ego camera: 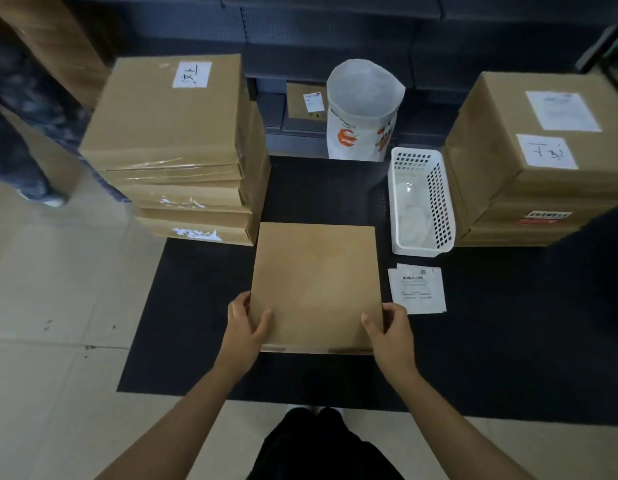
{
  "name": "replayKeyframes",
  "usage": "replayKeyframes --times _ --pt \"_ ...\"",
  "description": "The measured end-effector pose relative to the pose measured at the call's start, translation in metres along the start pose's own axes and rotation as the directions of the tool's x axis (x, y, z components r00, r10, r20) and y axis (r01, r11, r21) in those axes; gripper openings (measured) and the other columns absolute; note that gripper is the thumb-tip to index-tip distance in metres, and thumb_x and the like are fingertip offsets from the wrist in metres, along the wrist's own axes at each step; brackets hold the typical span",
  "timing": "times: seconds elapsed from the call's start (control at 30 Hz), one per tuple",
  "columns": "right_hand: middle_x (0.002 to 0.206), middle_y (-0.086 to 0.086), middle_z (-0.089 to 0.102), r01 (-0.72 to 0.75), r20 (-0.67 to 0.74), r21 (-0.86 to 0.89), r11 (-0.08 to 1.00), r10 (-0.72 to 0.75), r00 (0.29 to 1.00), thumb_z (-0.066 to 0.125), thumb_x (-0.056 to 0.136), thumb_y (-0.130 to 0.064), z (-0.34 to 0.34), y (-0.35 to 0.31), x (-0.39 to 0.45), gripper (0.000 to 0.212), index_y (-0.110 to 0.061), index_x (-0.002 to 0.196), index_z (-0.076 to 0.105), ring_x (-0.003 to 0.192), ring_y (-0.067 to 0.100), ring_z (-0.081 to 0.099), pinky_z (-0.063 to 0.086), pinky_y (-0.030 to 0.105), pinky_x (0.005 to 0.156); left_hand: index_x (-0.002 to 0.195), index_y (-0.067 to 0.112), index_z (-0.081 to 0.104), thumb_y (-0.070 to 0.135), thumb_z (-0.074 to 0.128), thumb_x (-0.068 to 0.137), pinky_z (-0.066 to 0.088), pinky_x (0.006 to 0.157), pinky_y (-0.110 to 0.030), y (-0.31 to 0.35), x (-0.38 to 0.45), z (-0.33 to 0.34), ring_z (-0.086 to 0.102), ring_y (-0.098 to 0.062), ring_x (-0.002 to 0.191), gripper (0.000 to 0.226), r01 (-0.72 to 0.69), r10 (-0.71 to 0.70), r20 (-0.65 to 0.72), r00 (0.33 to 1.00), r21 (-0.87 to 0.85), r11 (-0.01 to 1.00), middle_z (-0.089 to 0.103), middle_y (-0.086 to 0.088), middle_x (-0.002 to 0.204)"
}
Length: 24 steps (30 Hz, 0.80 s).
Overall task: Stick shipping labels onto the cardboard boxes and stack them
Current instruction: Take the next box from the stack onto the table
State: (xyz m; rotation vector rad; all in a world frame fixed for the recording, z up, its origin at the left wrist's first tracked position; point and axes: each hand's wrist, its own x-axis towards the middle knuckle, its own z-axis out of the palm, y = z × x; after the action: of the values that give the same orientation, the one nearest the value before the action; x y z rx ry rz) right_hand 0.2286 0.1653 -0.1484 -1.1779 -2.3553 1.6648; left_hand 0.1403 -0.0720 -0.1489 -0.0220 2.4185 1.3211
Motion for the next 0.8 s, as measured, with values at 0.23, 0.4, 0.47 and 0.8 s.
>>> replayKeyframes --times 0.23,0.4,0.47,0.8 --pt "0.114 -0.003 0.053 0.016 0.057 -0.131 0.991 -0.009 0.998 0.064 0.09 -0.033 -0.008 -0.003 0.004 0.033 -0.022 0.116 0.047 0.104 0.012 0.053 0.043 0.022 0.08 0.133 0.013 0.037 0.022 0.064 0.089 0.045 0.096 -0.034 0.012 0.006 -0.001 0.045 -0.014 0.107 0.052 0.102 -0.103 -0.054 0.993 -0.021 0.995 0.037 -0.004 0.129" --pt "0.127 -0.003 0.046 0.122 0.078 -0.444 0.888 -0.097 0.992 0.046 0.097 -0.045 -0.033 -0.006 0.011 0.043 -0.019 0.131 0.047 0.114 0.011 0.045 0.043 0.027 0.093 0.133 0.01 0.041 0.019 0.062 0.084 0.039 0.102 -0.045 0.042 0.019 0.009 0.043 -0.029 0.121 0.054 0.006 0.075 -0.172 0.982 0.427 0.904 0.04 -0.01 0.135" --pt "0.13 0.0 0.047 0.153 0.07 -0.515 0.843 -0.137 0.988 0.048 0.098 -0.038 -0.044 -0.005 0.02 0.038 -0.017 0.131 0.048 0.118 0.014 0.045 0.043 0.028 0.096 0.129 0.01 0.046 0.02 0.057 0.086 0.036 0.101 -0.044 0.061 0.025 0.022 0.044 -0.029 0.12 0.046 -0.097 0.194 -0.118 0.974 0.558 0.824 0.045 -0.009 0.131" --pt "0.144 0.003 0.037 0.213 0.19 -0.704 0.678 -0.109 0.976 0.054 0.096 -0.027 -0.103 0.008 0.089 0.047 -0.018 0.14 0.04 0.129 0.018 0.039 0.044 0.029 0.101 0.129 0.018 0.048 0.02 0.043 0.091 0.029 0.109 -0.032 0.143 0.037 0.155 0.04 -0.02 0.126 0.038 -0.481 0.398 0.287 0.872 0.657 0.58 0.046 -0.001 0.131"
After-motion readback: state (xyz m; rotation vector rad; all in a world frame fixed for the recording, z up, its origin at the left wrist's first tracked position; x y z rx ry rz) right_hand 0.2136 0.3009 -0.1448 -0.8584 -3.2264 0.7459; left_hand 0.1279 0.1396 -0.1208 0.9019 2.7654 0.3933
